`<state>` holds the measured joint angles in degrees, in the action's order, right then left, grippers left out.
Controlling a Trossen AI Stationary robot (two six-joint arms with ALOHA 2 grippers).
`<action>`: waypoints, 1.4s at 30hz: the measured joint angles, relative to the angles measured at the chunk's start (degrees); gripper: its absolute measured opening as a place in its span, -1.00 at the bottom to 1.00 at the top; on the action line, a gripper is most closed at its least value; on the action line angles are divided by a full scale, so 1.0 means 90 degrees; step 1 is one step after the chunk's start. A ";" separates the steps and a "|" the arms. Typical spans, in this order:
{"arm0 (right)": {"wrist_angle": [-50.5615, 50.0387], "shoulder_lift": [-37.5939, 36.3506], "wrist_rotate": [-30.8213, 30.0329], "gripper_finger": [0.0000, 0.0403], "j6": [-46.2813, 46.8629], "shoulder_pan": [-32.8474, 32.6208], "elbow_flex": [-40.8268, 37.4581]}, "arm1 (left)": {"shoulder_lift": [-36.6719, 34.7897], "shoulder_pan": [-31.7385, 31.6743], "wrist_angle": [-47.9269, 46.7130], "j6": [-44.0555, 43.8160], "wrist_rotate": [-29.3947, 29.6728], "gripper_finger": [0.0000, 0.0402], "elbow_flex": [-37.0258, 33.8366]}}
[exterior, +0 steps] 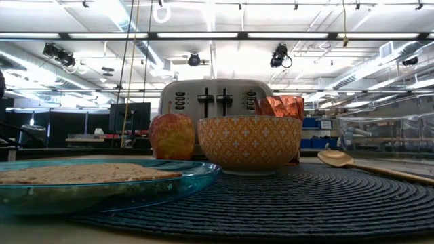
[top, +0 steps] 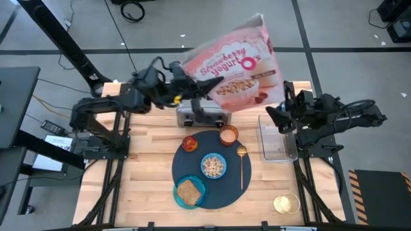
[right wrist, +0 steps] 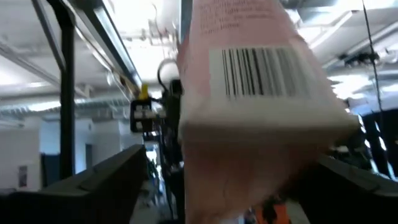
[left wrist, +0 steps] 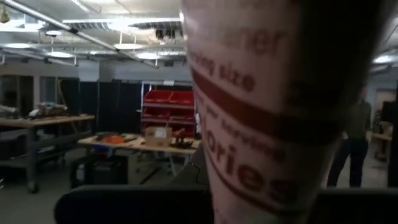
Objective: Arrange a breakfast setting
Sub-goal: Pour the cereal into the orange and blue bowl
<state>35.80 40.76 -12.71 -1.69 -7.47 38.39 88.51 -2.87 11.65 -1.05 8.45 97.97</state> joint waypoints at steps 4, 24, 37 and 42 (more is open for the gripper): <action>-0.0632 -0.0230 -0.0216 0.97 -0.0073 -0.0002 -0.0001 | -0.0395 -0.0075 -0.0783 0.0029 0.0013 -0.97 0.0000; -0.1490 0.0006 -0.1460 0.93 0.0178 -0.1167 0.0000 | -0.2296 -0.0086 -0.7717 -0.1142 0.3202 -0.97 0.0005; 0.1267 0.2324 -0.3150 0.91 -0.0485 -0.1725 0.0375 | -0.3416 -0.0092 -0.9752 -0.4093 0.5868 -0.96 -0.1537; 0.1354 0.3056 -0.3248 0.88 -0.0877 -0.1819 0.1078 | -0.3861 -0.0090 -0.8541 -0.4139 0.6467 -0.96 -0.3212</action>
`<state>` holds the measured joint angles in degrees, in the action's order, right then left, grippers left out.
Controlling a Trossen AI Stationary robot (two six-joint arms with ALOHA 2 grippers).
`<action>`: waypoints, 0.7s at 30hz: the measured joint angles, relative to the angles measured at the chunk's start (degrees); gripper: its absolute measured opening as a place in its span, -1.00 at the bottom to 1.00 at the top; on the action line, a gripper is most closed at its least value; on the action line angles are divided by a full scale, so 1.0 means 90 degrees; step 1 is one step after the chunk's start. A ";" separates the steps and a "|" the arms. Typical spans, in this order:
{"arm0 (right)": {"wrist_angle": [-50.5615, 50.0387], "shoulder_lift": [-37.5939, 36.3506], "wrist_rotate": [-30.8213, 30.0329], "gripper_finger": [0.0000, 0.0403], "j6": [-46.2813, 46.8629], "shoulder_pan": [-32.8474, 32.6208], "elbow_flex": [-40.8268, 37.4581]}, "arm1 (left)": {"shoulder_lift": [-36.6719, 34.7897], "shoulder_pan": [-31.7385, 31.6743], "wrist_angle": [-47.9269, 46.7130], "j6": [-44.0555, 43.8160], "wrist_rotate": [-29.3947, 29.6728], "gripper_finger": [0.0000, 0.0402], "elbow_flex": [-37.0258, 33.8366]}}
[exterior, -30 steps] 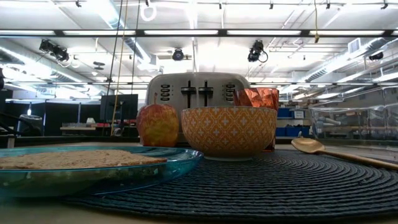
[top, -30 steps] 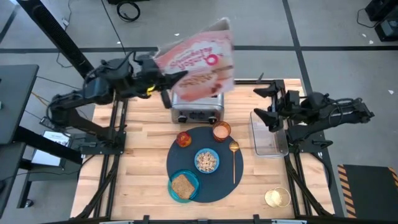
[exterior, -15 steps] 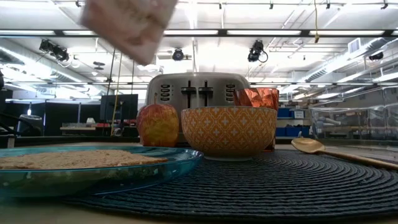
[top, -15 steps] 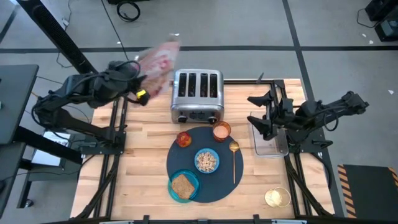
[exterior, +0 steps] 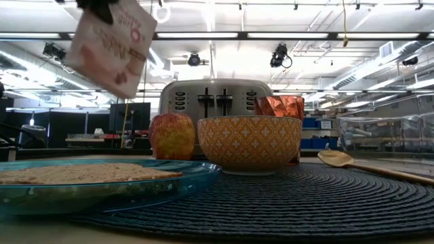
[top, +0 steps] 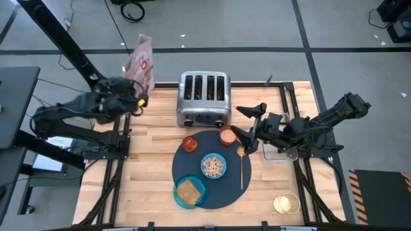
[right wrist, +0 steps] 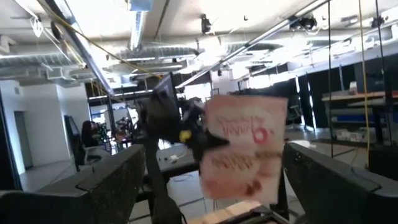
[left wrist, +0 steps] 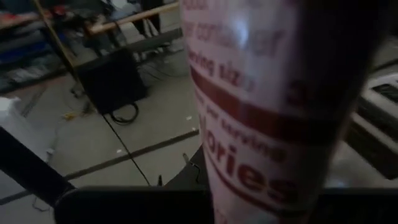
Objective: Arrange a breakfast setting
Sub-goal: Pour the cereal into the orange and blue bowl
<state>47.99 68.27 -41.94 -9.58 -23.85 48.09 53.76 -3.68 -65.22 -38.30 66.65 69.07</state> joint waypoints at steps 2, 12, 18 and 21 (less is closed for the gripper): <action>-0.0002 0.0208 -0.0004 0.87 -0.0106 -0.0006 0.0265 | -0.0032 0.0000 0.0519 0.0007 0.0331 -0.95 -0.0589; -0.0061 0.0644 -0.0241 0.86 -0.0078 -0.0342 0.1068 | -0.0015 -0.0160 0.1145 -0.2392 0.1294 -0.97 -0.2919; -0.0097 0.0620 -0.0897 0.86 -0.0070 -0.0749 0.1145 | -0.0015 -0.0565 0.1805 -0.2843 0.1309 -0.97 -0.3810; -0.0097 0.0621 -0.1179 0.86 -0.0058 -0.0957 0.1145 | -0.0015 -0.0769 0.2360 -0.2819 0.1309 -0.97 -0.4121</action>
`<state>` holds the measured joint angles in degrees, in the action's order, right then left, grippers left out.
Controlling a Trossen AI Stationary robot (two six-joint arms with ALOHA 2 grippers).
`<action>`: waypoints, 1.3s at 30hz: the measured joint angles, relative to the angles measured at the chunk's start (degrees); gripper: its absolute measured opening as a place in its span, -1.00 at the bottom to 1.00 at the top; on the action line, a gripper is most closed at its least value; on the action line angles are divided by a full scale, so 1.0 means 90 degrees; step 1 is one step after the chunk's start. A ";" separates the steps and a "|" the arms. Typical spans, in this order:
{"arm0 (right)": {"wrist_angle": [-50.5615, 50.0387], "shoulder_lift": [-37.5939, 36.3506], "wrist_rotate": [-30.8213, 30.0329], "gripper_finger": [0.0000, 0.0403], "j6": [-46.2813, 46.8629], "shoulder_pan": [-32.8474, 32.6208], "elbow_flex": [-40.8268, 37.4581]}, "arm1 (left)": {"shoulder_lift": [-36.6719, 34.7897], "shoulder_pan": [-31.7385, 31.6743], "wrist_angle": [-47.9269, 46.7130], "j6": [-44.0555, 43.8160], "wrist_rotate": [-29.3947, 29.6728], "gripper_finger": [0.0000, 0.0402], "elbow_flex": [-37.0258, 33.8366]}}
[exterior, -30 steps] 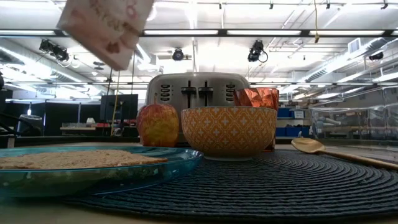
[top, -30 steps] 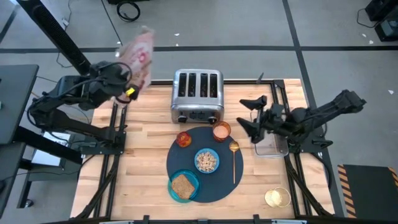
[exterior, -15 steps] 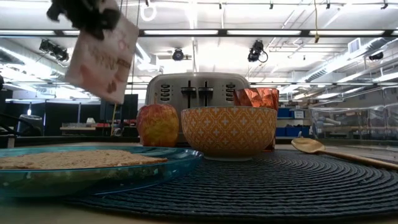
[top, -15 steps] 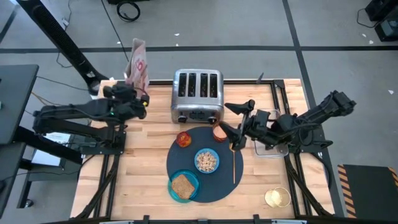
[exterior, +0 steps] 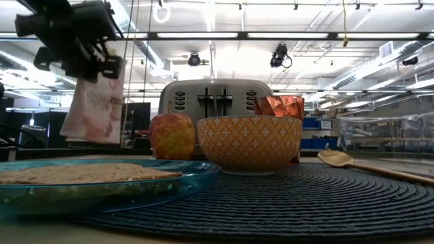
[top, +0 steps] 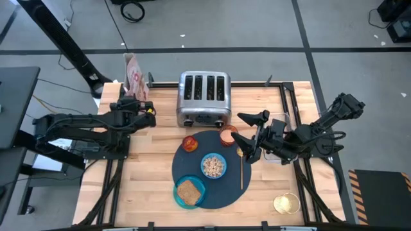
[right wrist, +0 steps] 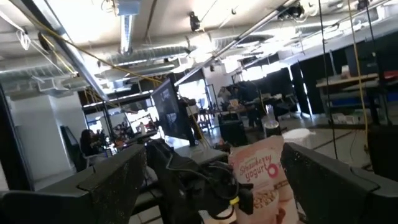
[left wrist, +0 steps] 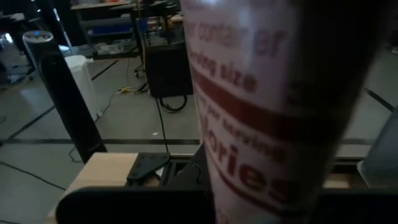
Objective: Arrange a breakfast setting
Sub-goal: Pour the cereal into the orange and blue bowl, then return to Home Position
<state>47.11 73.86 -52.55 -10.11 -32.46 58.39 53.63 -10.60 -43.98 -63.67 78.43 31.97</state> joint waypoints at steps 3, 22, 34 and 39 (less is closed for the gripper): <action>0.0001 0.0013 -0.0135 0.86 -0.0002 -0.0125 -0.0002 | 0.0000 -0.0220 0.0668 0.0205 -0.0016 -0.97 -0.0329; -0.0098 -0.0055 -0.0035 0.86 0.0667 -0.0231 -0.0007 | -0.0103 -0.0734 0.1313 0.0983 -0.1803 -0.15 -0.0838; -0.0634 -0.0804 0.0210 0.86 0.0733 -0.0273 -0.0007 | -0.0270 -0.0732 -0.0668 0.0715 -0.3588 0.17 0.0442; -0.1308 -0.1348 0.0516 0.86 0.1126 -0.0273 -0.0010 | -0.0267 -0.0675 -0.1775 0.0353 -0.4221 0.17 0.0959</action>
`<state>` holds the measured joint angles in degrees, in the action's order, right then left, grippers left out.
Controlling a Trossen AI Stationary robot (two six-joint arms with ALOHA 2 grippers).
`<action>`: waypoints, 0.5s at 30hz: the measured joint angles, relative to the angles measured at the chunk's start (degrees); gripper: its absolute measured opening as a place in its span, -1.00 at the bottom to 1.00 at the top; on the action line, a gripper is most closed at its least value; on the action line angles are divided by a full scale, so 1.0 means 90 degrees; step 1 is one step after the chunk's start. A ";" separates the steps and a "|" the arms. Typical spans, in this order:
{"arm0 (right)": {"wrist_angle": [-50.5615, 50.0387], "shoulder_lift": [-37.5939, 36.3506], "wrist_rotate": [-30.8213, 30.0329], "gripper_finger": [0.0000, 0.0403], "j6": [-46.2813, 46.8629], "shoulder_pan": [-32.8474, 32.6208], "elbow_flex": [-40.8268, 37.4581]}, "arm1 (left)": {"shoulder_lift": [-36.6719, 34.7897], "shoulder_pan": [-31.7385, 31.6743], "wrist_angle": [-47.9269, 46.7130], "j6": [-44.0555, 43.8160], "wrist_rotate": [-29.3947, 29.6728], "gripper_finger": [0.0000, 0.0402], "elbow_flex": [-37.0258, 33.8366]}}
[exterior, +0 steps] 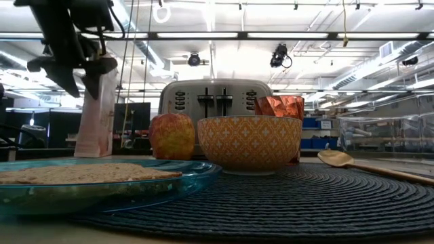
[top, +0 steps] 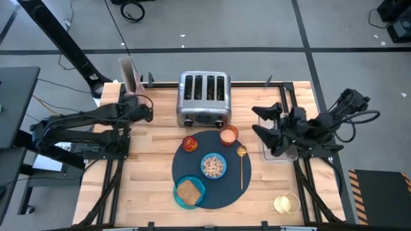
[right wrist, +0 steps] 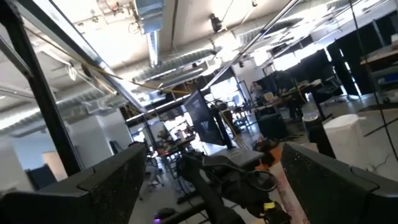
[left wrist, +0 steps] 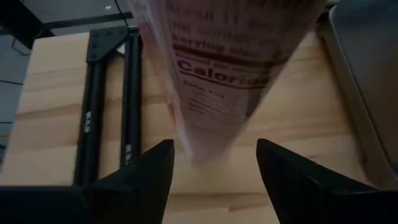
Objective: Arrange a breakfast setting
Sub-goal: Return to Home Position
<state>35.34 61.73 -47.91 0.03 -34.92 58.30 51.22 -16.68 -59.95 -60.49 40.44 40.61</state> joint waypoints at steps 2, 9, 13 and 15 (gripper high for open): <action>-0.0230 -0.0172 0.0060 0.86 -0.0004 0.0004 0.0000 | 0.0000 0.0065 -0.0342 -0.0010 -0.0061 0.17 0.0227; -0.0684 -0.0791 0.0678 0.84 -0.0341 0.0026 0.0000 | 0.0000 0.0511 -0.1073 0.0043 -0.0806 0.17 0.1277; -0.1544 -0.1269 0.0951 0.74 -0.0386 0.0029 0.0000 | -0.0042 0.1329 -0.0791 0.0509 -0.1045 0.14 0.1940; -0.2031 -0.1445 0.1123 0.62 -0.0388 0.0029 0.0000 | -0.0095 0.1900 -0.0096 0.1038 -0.1029 0.07 0.2116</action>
<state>17.06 48.73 -37.80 -3.46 -34.65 58.30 50.37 0.42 -60.82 -51.14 31.18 59.65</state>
